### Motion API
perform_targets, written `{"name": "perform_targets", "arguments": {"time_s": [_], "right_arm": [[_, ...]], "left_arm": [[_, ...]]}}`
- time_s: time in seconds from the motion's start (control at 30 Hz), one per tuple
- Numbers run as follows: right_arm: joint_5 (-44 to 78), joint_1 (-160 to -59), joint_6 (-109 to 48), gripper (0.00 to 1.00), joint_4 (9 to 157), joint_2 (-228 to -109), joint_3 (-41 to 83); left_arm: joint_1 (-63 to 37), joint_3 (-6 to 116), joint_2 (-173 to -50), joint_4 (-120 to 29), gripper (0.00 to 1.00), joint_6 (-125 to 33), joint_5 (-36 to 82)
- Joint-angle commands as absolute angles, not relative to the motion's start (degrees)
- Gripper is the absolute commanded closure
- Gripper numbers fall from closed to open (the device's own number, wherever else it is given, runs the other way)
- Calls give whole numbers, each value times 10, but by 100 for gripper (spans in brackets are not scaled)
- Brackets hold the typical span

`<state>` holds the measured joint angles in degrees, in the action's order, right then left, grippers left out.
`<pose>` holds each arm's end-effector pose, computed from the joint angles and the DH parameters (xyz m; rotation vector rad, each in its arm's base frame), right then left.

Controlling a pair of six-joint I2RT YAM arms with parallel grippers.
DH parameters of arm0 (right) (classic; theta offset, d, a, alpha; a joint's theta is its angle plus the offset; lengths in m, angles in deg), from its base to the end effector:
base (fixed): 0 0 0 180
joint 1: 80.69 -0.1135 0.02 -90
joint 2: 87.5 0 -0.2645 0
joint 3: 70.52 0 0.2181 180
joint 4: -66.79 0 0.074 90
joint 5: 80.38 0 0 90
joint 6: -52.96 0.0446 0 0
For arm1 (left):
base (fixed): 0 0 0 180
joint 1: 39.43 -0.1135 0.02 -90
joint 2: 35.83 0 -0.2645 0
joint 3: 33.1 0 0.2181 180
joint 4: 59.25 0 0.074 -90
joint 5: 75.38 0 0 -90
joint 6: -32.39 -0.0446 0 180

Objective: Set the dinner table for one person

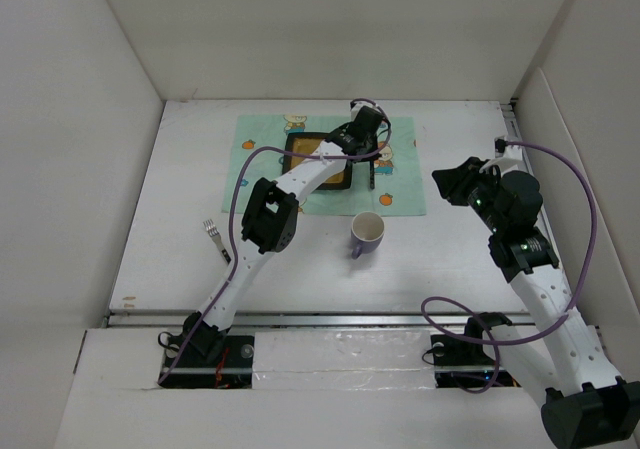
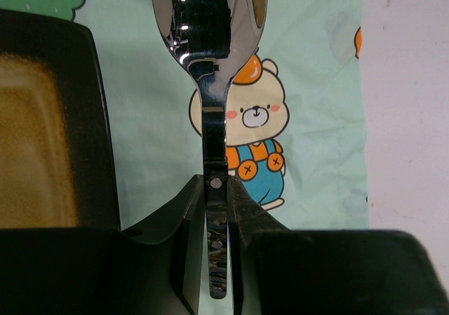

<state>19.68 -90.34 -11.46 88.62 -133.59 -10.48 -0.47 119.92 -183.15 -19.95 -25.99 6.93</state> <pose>0.1614 0.0353 0.3405 0.1089 1.7404 0.6042 0.4377 -0.3463 0.2126 0.0618 2.2056 -0.5621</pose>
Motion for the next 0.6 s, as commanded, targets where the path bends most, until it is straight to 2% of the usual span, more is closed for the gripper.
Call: {"name": "perform_targets", "arguments": {"time_s": [0.0,0.47,0.57], "right_arm": [[192,-911,-125,71,864,-1341,-100],[188,-917,-124,71,858,-1345,-103],[190,-917,-124,71,855,-1348,-104]], "left_arm": [[-10,1244,-1831,-234,100,-272,51],[-10,1232,-1867,-228,100,-260,66],[-10,1229,-1865,-228,88,-257,65]]}}
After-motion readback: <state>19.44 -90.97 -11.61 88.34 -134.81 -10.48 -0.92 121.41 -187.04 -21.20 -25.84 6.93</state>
